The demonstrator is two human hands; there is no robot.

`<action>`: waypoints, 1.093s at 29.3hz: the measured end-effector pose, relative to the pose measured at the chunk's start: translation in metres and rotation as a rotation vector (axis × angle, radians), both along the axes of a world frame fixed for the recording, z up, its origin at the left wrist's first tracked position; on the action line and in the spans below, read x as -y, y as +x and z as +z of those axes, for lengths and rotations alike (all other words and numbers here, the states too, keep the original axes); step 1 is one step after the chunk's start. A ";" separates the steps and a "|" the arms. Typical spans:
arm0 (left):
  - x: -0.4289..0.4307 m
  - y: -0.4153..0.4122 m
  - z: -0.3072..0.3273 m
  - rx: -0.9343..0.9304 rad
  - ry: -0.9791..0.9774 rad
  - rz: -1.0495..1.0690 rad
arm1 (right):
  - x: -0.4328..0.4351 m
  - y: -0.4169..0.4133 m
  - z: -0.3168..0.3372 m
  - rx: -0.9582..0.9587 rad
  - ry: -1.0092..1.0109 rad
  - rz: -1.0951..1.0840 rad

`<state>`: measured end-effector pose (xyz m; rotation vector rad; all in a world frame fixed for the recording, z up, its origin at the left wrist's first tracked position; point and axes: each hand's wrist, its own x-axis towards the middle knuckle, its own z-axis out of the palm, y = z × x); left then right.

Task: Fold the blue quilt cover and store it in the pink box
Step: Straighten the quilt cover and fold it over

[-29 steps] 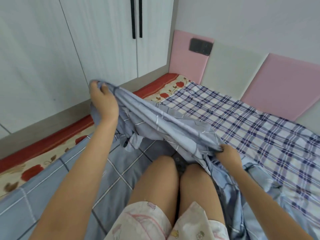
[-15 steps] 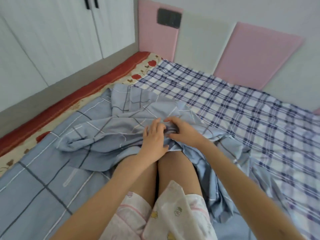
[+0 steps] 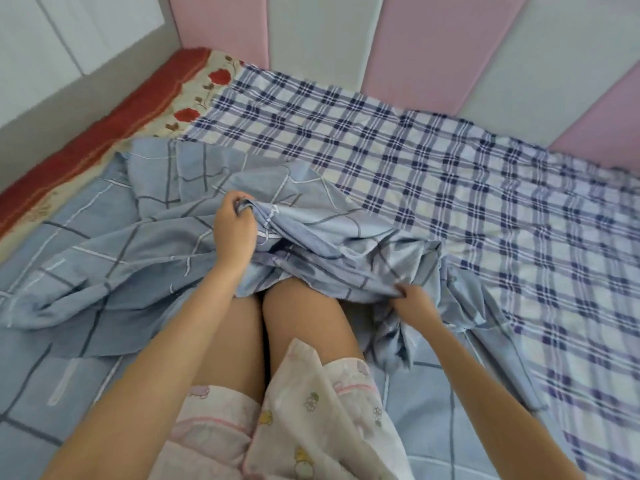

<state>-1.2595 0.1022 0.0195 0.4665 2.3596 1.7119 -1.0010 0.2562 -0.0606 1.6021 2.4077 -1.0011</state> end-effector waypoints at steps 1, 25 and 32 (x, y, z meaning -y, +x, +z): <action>0.001 -0.002 -0.001 -0.010 -0.010 0.006 | -0.004 -0.003 0.007 -0.115 0.067 -0.112; -0.087 0.112 -0.033 -0.368 -0.428 -1.070 | 0.055 0.060 0.038 -0.318 0.495 0.286; -0.085 0.120 -0.022 -0.614 -0.082 -0.820 | 0.080 0.083 0.009 -0.485 -0.089 -0.103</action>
